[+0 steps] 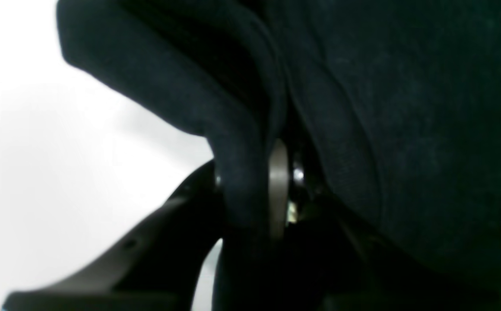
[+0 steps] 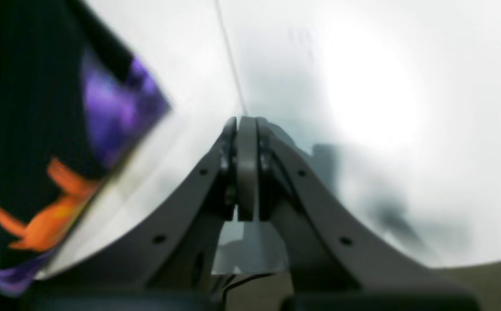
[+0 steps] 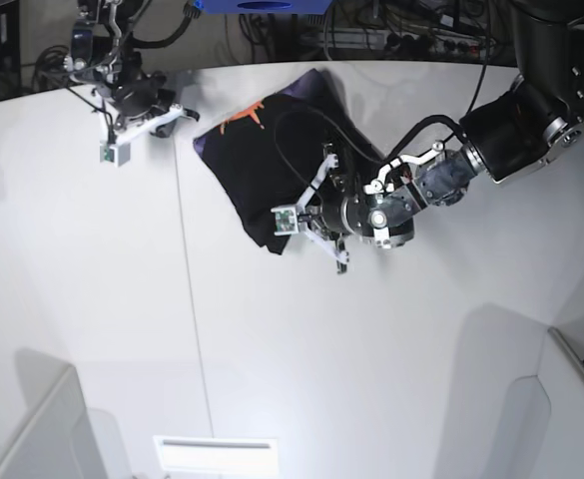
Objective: Fold the T-shirt properly
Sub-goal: 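Rotate and square the folded stack with the left gripper, then release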
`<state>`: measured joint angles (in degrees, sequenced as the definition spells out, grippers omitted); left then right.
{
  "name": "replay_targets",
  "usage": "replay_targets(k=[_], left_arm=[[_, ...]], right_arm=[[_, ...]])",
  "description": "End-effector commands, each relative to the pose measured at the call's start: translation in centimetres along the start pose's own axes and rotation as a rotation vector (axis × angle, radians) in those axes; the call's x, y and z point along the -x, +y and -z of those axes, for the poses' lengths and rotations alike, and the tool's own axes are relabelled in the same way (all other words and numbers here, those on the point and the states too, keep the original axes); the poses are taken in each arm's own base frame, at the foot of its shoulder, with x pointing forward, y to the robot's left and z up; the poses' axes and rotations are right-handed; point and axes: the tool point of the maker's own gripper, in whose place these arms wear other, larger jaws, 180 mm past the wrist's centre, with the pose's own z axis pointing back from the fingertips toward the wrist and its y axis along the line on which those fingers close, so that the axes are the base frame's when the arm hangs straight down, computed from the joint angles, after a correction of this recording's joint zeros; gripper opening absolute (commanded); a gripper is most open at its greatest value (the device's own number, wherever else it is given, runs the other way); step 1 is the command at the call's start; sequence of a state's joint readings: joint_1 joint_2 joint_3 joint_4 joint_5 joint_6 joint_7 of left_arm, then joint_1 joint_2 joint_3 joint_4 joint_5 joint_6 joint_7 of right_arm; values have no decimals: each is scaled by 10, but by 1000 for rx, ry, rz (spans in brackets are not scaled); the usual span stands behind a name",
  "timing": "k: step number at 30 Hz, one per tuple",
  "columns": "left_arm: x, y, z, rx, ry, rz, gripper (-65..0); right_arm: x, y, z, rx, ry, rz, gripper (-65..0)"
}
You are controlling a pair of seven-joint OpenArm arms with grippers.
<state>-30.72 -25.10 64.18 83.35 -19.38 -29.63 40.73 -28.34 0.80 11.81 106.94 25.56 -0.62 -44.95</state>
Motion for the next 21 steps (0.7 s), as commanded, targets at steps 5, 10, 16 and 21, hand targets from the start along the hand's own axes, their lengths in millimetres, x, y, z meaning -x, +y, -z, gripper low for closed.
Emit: replay_targets(k=[5,10,16,21], left_arm=[[19,-14,4,28,67,226,-650],[8,-9,9,-10,30,282,-650],[-6,-15,16,24,-78,269,-650],[-7,-13,17,24,-83,266,-650]], right_arm=[[-3,-1,-5,1,-24,-1,-650],[5,7,-4,-13,-15,35,-650],[6,12,-3,-24,-15,41,-650],[6,12,-3,-23,-13,41,-650]])
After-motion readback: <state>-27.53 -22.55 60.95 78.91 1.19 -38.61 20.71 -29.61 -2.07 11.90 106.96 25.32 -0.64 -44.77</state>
